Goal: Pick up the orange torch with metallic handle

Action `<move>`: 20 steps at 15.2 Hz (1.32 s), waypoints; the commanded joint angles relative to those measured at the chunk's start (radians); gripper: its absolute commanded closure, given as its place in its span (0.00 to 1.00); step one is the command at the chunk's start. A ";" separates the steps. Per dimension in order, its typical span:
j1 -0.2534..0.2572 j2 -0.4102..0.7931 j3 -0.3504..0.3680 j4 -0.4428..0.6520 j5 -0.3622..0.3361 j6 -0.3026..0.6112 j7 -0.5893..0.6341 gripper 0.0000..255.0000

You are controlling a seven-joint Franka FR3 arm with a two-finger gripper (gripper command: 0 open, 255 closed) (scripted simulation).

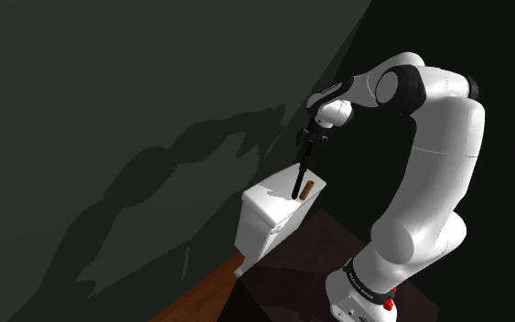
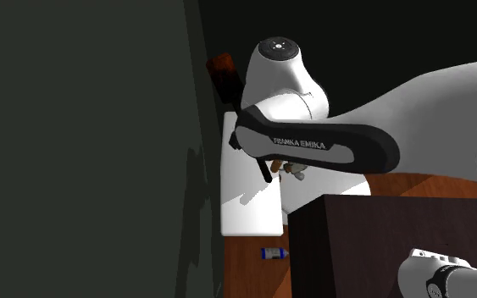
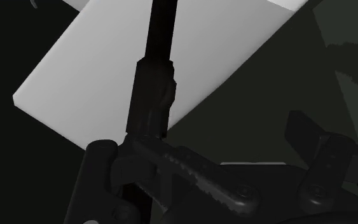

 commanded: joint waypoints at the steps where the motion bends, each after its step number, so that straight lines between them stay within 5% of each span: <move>1: -0.032 0.060 0.001 0.045 0.028 0.008 -0.007 0.00; 5: -0.094 0.186 0.005 0.161 0.073 0.007 -0.003 0.00; 15: -0.117 0.268 0.033 0.182 0.106 0.067 -0.026 0.00; 16: -0.118 0.269 0.033 0.181 0.106 0.067 -0.028 1.00; 20: -0.118 0.268 0.033 0.179 0.106 0.068 -0.028 1.00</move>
